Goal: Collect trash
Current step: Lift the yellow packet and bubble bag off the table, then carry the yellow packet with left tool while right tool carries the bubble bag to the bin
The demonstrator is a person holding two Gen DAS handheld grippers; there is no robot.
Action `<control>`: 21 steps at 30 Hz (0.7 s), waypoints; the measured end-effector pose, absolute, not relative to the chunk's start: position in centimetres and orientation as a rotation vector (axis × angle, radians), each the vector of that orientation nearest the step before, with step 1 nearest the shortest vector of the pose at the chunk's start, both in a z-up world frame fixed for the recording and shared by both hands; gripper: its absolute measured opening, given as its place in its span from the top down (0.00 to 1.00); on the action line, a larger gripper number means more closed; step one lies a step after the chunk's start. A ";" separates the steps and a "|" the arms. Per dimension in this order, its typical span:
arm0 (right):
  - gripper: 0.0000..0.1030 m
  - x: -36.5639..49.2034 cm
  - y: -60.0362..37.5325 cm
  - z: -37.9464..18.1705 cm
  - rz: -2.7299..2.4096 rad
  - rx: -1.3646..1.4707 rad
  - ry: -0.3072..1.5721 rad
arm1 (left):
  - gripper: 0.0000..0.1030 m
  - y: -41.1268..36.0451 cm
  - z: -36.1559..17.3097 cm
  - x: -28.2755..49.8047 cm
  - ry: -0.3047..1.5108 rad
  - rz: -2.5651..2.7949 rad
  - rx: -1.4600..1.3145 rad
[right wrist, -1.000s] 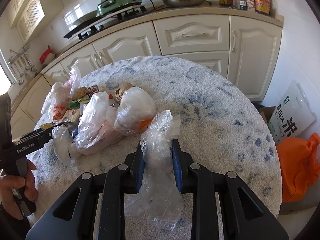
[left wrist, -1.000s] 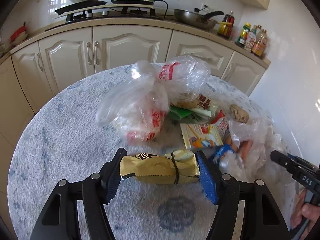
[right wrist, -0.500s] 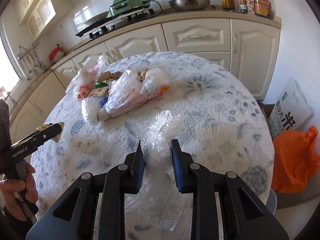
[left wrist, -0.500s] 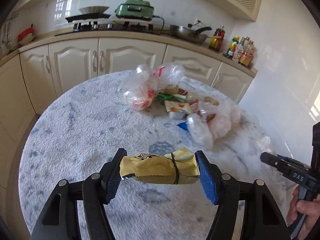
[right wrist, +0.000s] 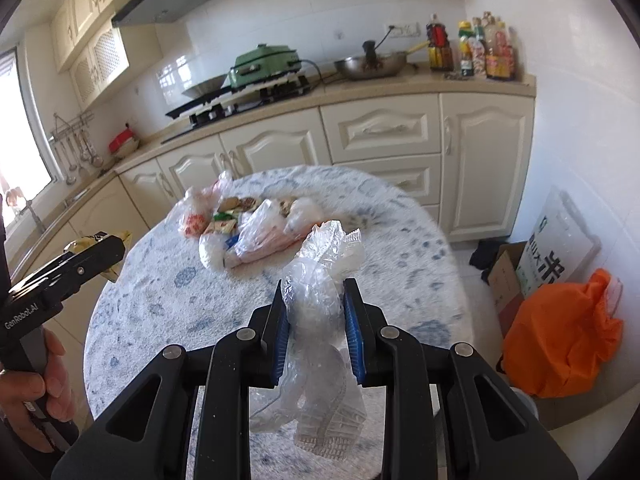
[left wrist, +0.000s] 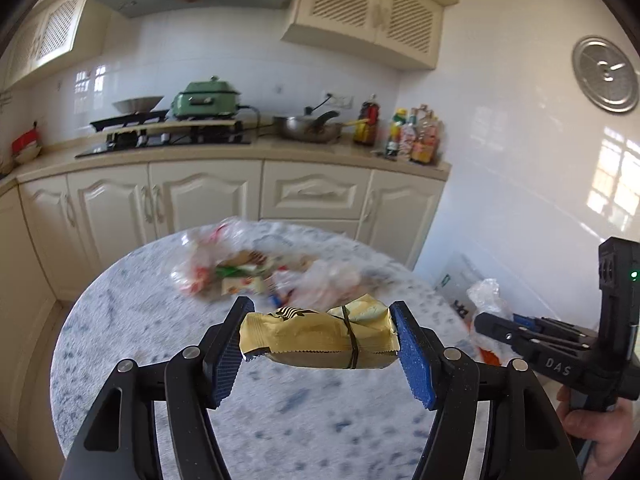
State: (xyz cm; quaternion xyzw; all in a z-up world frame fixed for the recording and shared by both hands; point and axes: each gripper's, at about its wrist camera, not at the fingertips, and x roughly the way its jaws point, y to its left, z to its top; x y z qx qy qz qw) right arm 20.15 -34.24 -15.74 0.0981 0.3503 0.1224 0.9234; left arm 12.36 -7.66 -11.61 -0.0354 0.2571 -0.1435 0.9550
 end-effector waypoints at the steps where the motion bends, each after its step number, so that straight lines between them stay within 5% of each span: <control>1: 0.76 19.9 -34.9 -15.4 0.240 0.208 0.709 | 0.38 -8.4 -11.2 11.9 0.512 -0.310 -0.068; 21: 0.76 11.2 -53.5 -15.4 -0.180 0.310 0.656 | 0.38 -28.9 -12.0 12.9 0.569 -0.764 0.009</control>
